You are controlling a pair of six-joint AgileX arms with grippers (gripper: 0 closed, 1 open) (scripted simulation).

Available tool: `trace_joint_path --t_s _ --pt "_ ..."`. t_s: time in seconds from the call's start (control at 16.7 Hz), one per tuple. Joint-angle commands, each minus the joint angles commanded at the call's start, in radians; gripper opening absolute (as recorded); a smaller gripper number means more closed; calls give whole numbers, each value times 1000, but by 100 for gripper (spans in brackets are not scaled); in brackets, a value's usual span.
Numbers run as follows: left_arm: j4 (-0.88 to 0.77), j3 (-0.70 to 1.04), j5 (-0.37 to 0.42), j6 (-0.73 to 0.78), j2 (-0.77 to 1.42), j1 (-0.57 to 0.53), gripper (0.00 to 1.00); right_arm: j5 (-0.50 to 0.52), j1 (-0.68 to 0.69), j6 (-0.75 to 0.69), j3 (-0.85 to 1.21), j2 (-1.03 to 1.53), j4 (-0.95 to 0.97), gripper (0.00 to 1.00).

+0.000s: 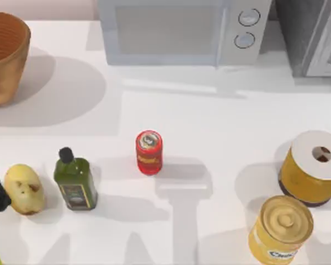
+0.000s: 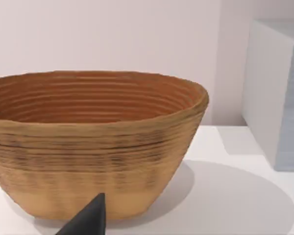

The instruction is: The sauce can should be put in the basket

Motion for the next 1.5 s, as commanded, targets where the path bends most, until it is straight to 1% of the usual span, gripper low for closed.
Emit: trace_joint_path --t_s 0.12,0.24,0.48,0.84,1.2,1.38,1.5 --pt "0 0 0 0 0 0 100 0 0 0 0 0 0 100" --pt "-28 20 23 22 31 -24 100 0 0 0 0 0 0 100" --pt "-155 149 123 145 219 -119 100 0 0 0 0 0 0 100" --pt "-329 501 291 429 720 -238 100 0 0 0 0 0 0 100" --pt "-400 877 471 748 1313 -309 100 0 0 0 0 0 0 100" --pt "-416 1003 563 887 1565 -320 100 0 0 0 0 0 0 100" --pt "-424 1049 617 961 1695 -315 100 0 0 0 0 0 0 100"
